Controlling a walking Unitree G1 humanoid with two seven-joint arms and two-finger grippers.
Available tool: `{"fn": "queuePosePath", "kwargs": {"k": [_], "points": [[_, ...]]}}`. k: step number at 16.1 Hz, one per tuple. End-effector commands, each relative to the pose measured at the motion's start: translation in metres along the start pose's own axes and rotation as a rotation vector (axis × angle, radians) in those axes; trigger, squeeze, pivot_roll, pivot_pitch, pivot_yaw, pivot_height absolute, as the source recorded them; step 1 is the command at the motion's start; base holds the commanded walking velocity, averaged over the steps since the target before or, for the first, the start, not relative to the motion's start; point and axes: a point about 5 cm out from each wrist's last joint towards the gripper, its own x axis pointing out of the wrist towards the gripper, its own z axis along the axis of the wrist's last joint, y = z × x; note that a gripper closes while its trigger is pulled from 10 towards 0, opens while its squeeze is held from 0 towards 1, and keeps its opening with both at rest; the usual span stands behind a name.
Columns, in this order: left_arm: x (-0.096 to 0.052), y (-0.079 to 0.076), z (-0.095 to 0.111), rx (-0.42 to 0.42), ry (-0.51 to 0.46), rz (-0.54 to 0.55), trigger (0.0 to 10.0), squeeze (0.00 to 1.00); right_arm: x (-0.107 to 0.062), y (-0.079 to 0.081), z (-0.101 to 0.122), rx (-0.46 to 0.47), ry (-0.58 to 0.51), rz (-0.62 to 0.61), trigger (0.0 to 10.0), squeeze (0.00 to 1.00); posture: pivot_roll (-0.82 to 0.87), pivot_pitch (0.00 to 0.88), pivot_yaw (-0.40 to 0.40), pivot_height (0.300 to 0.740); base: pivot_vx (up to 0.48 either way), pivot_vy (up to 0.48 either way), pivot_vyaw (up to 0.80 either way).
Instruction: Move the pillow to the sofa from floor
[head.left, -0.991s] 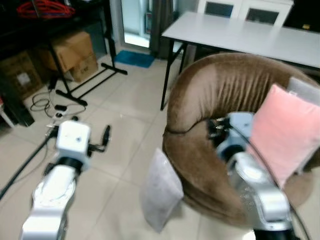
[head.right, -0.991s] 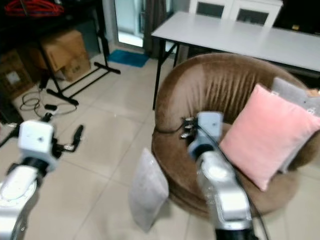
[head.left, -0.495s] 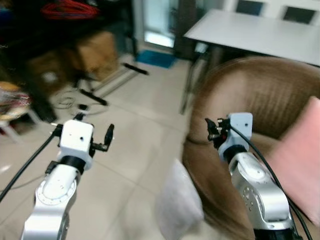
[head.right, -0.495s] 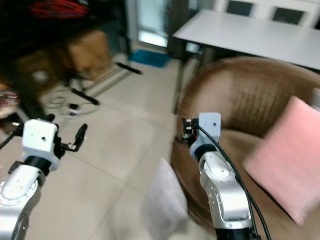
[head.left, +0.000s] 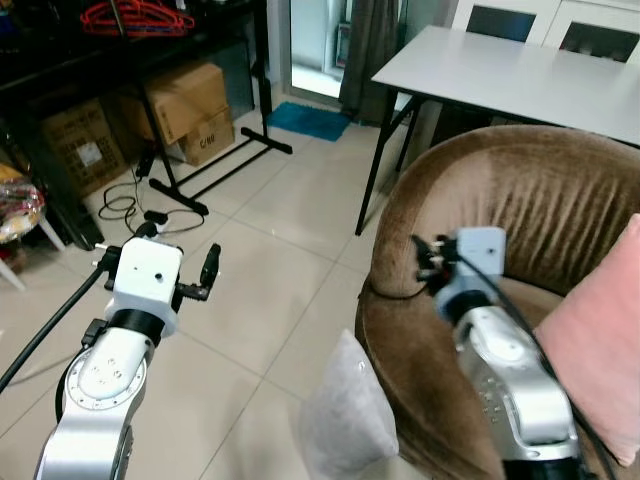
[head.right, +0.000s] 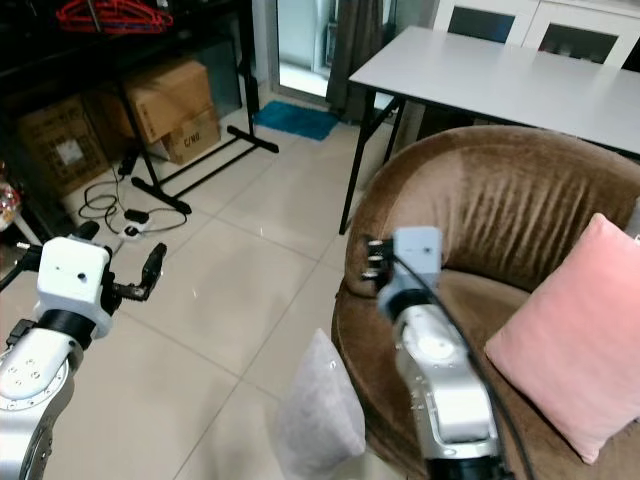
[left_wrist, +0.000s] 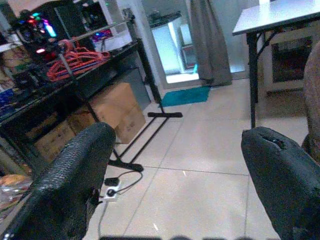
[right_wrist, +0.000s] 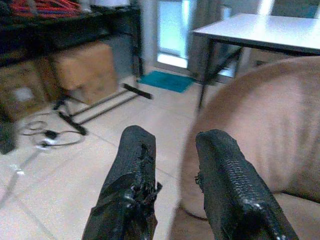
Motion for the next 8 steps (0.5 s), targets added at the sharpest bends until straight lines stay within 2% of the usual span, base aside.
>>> {"fn": "queuePosePath", "kwargs": {"k": [1,8], "points": [[-0.0014,0.0017,-0.0015,0.010,-0.002,0.013,10.0,0.00,-0.0010,-0.0039,-0.0010,0.004,-0.005,-0.009,10.0,0.00,0.02,0.000,-0.001,0.707,0.000,0.000,0.00],[-0.0021,0.0026,-0.0026,0.005,-0.007,0.028,10.0,0.00,-0.0018,-0.0034,-0.0025,0.012,-0.008,0.004,10.0,0.00,0.01,0.000,0.000,0.649,0.000,0.000,0.00]]}}
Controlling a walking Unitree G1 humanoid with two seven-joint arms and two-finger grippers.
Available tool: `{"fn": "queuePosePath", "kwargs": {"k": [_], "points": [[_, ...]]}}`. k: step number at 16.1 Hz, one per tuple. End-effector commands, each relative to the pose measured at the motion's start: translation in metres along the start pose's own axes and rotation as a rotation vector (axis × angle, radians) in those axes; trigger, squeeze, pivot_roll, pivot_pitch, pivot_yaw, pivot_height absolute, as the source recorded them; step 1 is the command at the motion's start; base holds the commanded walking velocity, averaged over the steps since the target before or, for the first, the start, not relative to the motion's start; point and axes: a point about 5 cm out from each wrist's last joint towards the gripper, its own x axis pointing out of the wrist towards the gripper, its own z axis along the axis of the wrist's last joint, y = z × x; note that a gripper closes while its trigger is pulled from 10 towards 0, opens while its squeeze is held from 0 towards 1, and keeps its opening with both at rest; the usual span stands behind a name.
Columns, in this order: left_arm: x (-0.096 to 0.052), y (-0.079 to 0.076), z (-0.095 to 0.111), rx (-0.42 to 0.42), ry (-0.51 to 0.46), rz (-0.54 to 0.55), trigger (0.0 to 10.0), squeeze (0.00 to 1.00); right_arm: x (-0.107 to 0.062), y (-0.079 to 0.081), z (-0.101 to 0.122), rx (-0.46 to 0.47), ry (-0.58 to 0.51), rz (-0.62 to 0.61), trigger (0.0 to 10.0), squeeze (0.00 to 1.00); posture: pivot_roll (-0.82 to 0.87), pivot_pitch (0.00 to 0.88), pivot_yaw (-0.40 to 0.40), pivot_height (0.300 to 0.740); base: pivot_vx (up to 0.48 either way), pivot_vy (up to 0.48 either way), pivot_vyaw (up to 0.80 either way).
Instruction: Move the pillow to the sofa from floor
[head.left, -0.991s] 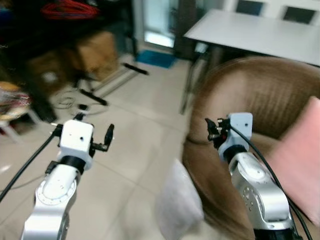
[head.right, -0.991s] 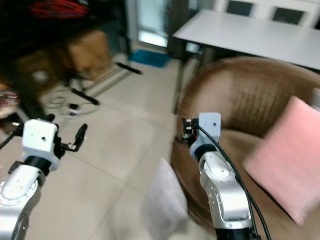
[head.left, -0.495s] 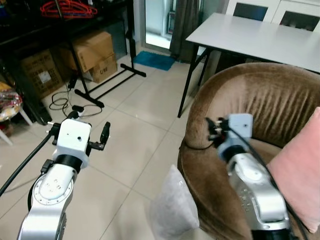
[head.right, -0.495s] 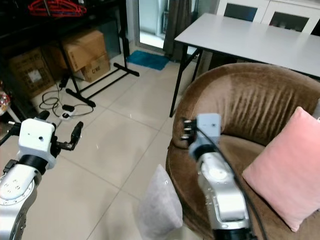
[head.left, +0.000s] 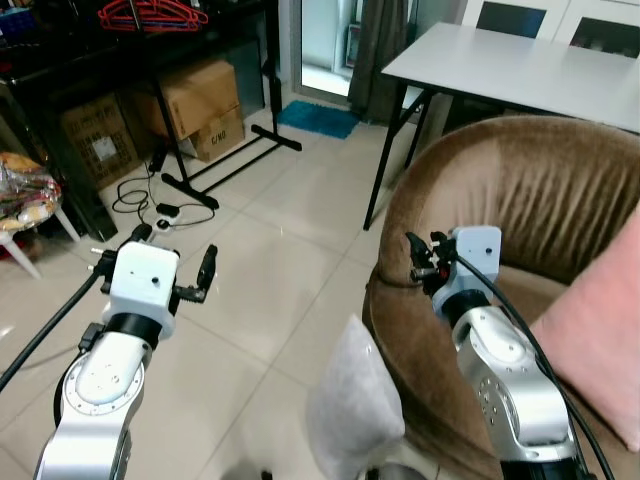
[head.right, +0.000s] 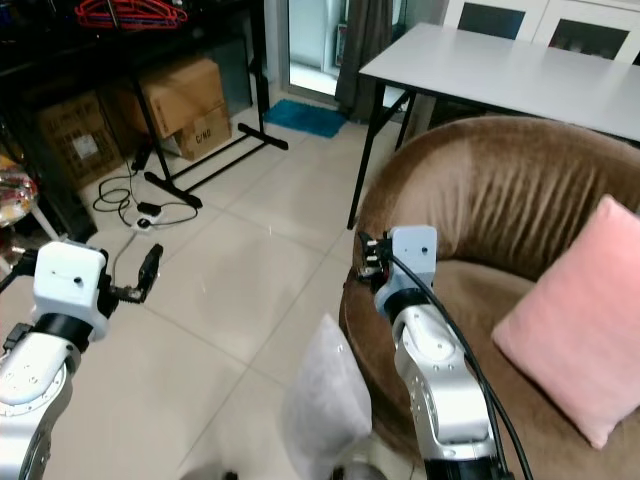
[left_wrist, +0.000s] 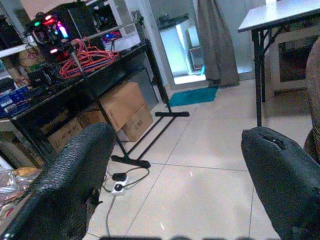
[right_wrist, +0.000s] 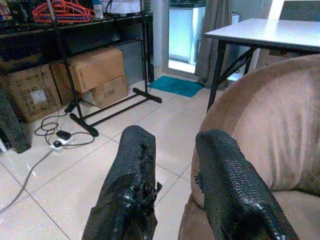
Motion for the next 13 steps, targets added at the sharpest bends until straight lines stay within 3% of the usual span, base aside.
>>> {"fn": "queuePosePath", "kwargs": {"k": [1,8,9,10,11,13], "points": [[0.0001,0.0017,-0.0022,0.002,0.006,0.015,10.0,0.00,-0.0016,-0.0026,-0.0037,0.011,0.010,-0.008,10.0,0.00,0.01,0.000,0.000,0.639,0.000,0.000,0.00],[-0.0010,0.0004,-0.0043,-0.028,0.016,0.015,10.0,0.00,-0.0012,0.0022,-0.0083,0.008,0.025,0.036,10.0,0.00,0.01,0.000,0.000,0.615,0.000,0.000,0.00],[-0.0011,-0.0001,-0.0054,-0.054,0.024,0.012,10.0,0.00,-0.0016,0.0026,-0.0101,0.019,0.036,0.037,10.0,1.00,0.01,0.000,-0.001,0.615,0.000,0.000,0.00],[-0.0014,-0.0007,-0.0060,-0.080,0.030,0.002,10.0,0.07,-0.0013,0.0027,-0.0102,0.028,0.037,0.040,10.0,1.00,0.01,0.000,-0.001,0.615,0.000,0.000,0.00],[-0.0020,-0.0006,-0.0067,-0.090,0.034,0.001,10.0,0.97,-0.0003,0.0023,-0.0077,-0.010,0.012,0.043,10.0,1.00,0.01,0.000,-0.004,0.615,0.000,0.000,0.00],[-0.0022,0.0004,-0.0066,-0.075,0.030,0.003,10.0,1.00,0.0001,0.0010,-0.0054,-0.057,-0.017,0.038,10.0,1.00,0.02,0.000,-0.006,0.615,0.000,0.000,0.00]]}}
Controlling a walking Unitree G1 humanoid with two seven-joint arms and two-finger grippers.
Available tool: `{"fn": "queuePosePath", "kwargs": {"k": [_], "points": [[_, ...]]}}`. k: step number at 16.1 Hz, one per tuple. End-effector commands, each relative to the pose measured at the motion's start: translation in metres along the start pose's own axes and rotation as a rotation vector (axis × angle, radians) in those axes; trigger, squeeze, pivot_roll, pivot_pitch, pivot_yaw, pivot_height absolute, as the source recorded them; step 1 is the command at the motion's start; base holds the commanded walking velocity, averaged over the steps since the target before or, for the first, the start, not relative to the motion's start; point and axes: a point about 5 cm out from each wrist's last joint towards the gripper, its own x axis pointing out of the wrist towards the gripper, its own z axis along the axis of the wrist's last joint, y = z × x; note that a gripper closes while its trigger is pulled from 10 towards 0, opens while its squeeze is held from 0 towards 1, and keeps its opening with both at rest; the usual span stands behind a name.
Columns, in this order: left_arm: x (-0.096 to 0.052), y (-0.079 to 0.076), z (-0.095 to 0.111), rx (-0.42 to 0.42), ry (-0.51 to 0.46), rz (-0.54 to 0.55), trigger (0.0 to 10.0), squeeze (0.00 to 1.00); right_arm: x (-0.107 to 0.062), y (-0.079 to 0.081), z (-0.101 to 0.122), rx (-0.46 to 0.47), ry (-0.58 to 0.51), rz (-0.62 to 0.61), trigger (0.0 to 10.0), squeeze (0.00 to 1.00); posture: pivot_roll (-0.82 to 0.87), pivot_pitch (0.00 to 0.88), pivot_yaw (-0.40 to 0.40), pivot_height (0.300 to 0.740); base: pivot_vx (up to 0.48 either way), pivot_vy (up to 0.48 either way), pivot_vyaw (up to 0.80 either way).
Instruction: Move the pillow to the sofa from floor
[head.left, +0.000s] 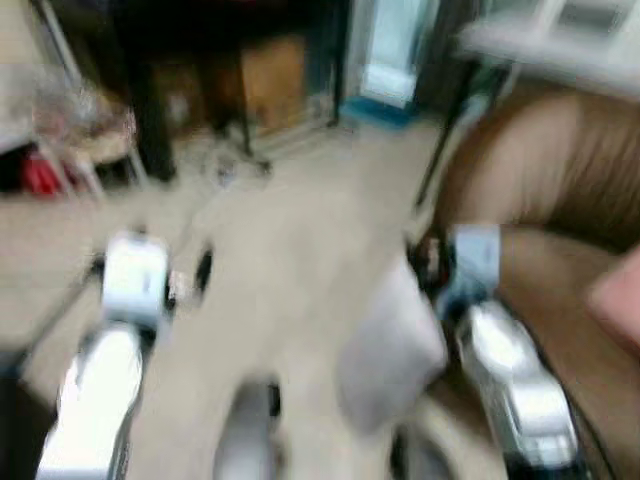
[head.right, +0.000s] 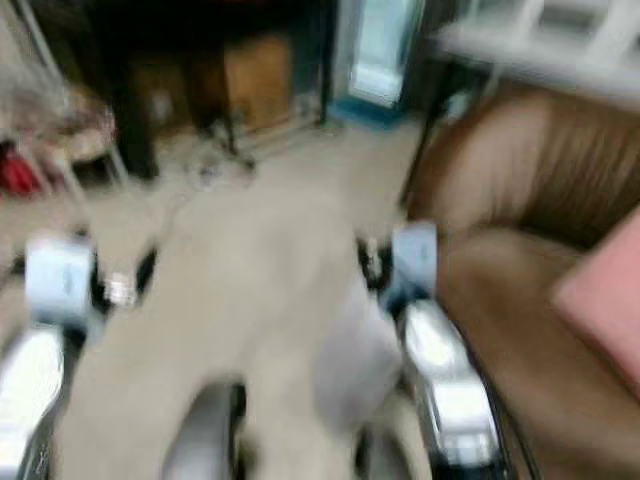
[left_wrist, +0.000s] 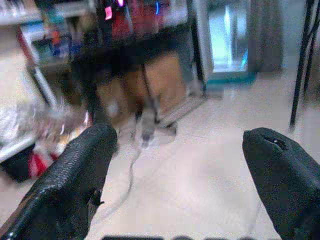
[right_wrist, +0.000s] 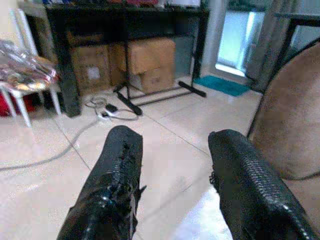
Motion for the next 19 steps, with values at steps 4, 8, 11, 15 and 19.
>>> {"fn": "queuePosePath", "kwargs": {"k": [4,8,11,15,19], "points": [[0.0048,0.0035,0.0101,0.013,-0.047,0.005,10.0,1.00,0.0017,0.0060,-0.0031,0.008,-0.001,0.053,10.0,1.00,0.01,0.000,-0.005,0.615,0.000,0.000,0.00],[0.0051,0.0044,0.0104,0.012,-0.050,0.007,10.0,1.00,0.0021,0.0085,-0.0055,0.023,0.020,0.066,10.0,1.00,0.02,0.000,-0.009,0.615,0.000,0.000,0.00],[0.0051,0.0051,0.0103,0.016,-0.050,0.009,10.0,1.00,0.0033,0.0042,-0.0057,-0.023,-0.003,0.008,10.0,1.00,0.02,0.000,-0.009,0.615,0.000,0.000,-0.53],[0.0056,0.0049,0.0102,0.018,-0.052,0.007,10.0,1.00,0.0031,0.0055,-0.0063,-0.004,0.008,0.023,10.0,1.00,0.02,0.000,-0.007,0.615,0.000,0.000,0.00],[0.0065,0.0053,0.0109,0.016,-0.056,0.004,10.0,1.00,0.0044,0.0066,-0.0060,-0.015,0.010,0.031,10.0,1.00,0.02,0.000,-0.008,0.615,0.000,0.000,0.00]]}}
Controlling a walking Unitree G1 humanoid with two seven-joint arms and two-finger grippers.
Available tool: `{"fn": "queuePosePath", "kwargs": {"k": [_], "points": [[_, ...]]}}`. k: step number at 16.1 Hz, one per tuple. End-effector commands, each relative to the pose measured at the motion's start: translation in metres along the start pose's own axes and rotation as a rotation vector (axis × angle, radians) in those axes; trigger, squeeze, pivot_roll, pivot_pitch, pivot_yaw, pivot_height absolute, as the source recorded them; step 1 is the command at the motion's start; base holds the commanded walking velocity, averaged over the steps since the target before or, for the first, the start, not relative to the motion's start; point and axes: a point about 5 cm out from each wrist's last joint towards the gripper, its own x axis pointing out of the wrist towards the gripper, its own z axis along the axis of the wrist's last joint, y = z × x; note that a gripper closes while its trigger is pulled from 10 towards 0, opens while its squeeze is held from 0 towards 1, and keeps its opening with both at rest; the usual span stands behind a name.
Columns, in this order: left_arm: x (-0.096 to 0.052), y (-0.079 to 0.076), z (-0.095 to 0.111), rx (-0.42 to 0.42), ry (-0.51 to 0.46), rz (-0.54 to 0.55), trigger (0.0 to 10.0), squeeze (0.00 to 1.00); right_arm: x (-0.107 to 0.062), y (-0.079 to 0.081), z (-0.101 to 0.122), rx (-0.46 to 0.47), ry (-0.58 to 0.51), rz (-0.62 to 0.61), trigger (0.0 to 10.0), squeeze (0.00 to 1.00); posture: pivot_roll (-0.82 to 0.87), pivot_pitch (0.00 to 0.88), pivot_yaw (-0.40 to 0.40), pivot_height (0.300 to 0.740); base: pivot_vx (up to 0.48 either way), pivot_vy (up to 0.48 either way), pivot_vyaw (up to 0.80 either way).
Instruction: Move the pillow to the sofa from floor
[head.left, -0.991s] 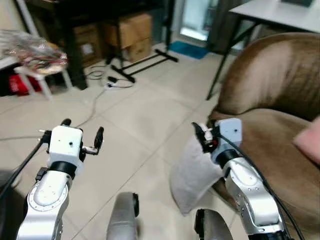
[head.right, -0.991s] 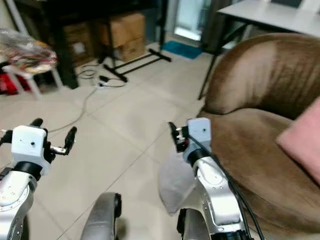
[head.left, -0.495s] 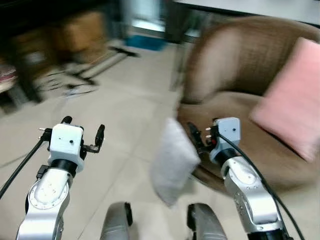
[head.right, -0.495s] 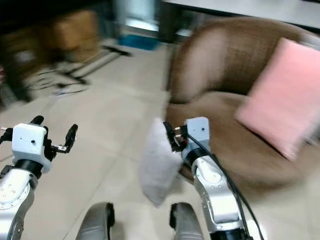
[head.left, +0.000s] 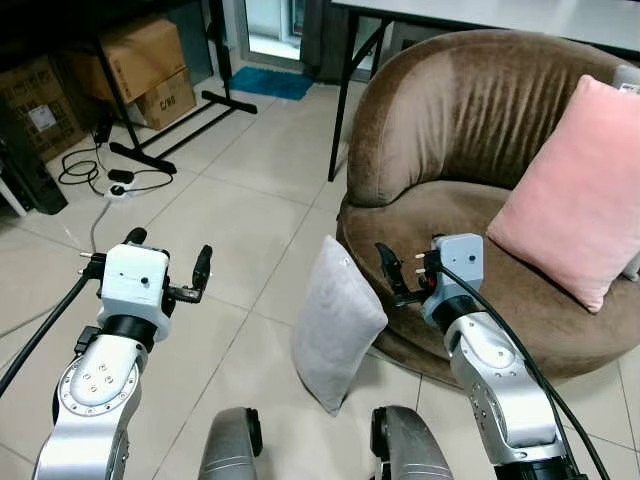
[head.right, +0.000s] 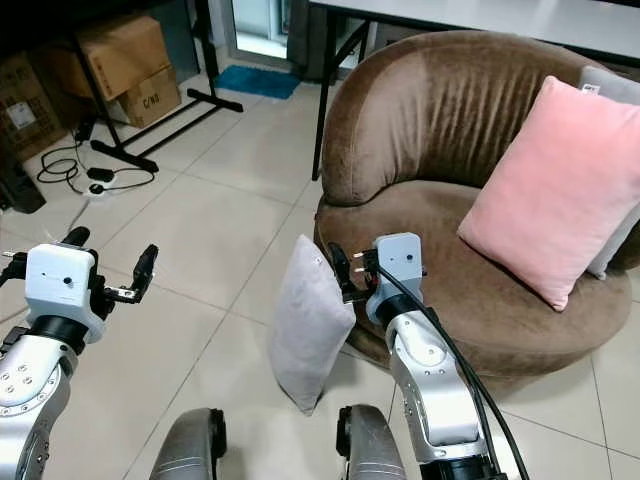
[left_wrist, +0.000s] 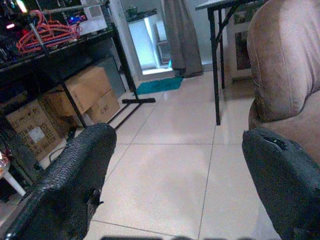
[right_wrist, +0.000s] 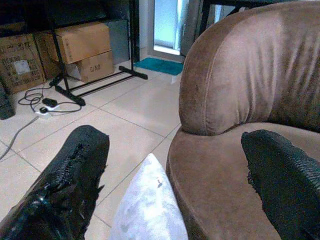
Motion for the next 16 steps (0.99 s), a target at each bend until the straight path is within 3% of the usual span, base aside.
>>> {"fn": "queuePosePath", "kwargs": {"k": [1,12,14,15,16], "points": [[0.0005,0.0013,0.0006,0.000,-0.006,-0.001,10.0,1.00,0.0018,-0.0023,-0.0001,-0.005,0.007,-0.011,10.0,1.00,0.02,0.000,-0.008,0.615,0.000,0.000,0.00],[0.0010,0.0007,0.0012,-0.007,-0.011,-0.016,10.0,1.00,0.0021,-0.0065,-0.0036,0.029,0.035,-0.057,10.0,1.00,0.02,0.000,-0.007,0.615,0.289,0.000,0.00],[0.0017,0.0008,0.0012,-0.007,-0.011,-0.017,10.0,1.00,0.0032,-0.0068,-0.0038,0.027,0.039,-0.060,10.0,1.00,0.02,0.000,-0.001,0.615,0.321,0.000,-0.60],[0.0020,0.0009,0.0013,-0.007,-0.011,-0.017,10.0,1.00,0.0036,-0.0068,-0.0035,0.026,0.036,-0.059,10.0,0.58,0.02,0.000,-0.001,0.615,0.322,0.000,-0.48],[0.0020,0.0010,0.0011,-0.006,-0.011,-0.019,10.0,1.00,0.0035,-0.0067,-0.0034,0.020,0.035,-0.060,10.0,0.33,0.02,0.000,0.000,0.615,0.319,0.000,0.00]]}}
